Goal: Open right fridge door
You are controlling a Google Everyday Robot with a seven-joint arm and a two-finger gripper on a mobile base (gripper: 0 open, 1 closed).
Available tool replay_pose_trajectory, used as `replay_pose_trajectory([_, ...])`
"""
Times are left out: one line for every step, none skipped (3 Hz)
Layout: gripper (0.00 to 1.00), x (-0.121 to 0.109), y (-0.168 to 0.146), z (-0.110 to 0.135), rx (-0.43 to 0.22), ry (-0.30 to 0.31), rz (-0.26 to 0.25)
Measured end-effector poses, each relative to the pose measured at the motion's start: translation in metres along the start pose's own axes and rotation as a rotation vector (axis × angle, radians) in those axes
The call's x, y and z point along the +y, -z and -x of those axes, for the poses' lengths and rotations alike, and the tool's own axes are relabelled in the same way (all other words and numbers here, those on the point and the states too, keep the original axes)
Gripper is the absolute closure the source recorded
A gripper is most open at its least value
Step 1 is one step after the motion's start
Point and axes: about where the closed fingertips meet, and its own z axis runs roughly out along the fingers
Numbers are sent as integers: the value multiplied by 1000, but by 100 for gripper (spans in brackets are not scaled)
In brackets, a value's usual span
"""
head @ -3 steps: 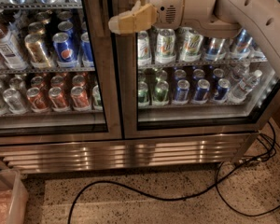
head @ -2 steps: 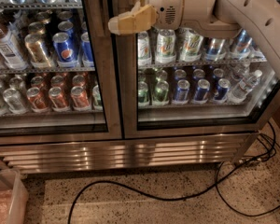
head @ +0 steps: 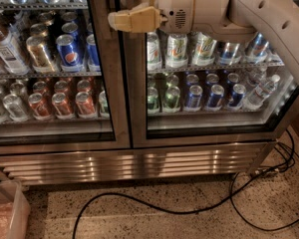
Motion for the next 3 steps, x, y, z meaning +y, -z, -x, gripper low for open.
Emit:
replay_pose_trajectory([65, 0, 0, 0, 0, 0, 0])
replay_pose_trajectory([89, 0, 0, 0, 0, 0, 0])
replay_pose_trajectory([100, 0, 0, 0, 0, 0, 0])
